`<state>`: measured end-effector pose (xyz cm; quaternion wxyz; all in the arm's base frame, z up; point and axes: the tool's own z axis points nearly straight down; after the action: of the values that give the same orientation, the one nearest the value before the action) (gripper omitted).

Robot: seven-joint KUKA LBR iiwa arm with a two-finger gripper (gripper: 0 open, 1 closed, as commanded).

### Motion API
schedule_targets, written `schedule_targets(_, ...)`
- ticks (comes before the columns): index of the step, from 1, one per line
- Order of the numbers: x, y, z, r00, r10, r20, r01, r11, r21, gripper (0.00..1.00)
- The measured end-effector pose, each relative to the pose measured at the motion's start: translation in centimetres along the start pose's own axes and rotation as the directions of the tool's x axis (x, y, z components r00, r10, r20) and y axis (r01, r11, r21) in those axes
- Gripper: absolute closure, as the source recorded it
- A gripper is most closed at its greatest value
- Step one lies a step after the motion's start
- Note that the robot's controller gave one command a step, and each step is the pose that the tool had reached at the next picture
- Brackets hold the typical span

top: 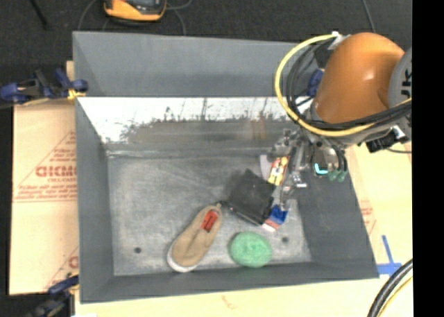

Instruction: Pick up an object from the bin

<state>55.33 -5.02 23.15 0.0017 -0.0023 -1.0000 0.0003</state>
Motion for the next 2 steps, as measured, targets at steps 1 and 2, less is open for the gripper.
schedule_targets(1,-0.1,0.0,-0.4,1.000,-0.001,0.008,0.001,1.000,0.001,0.00)
schedule_targets(2,0.2,0.4,4.3,1.000,-0.001,0.015,0.001,1.000,0.002,0.00)
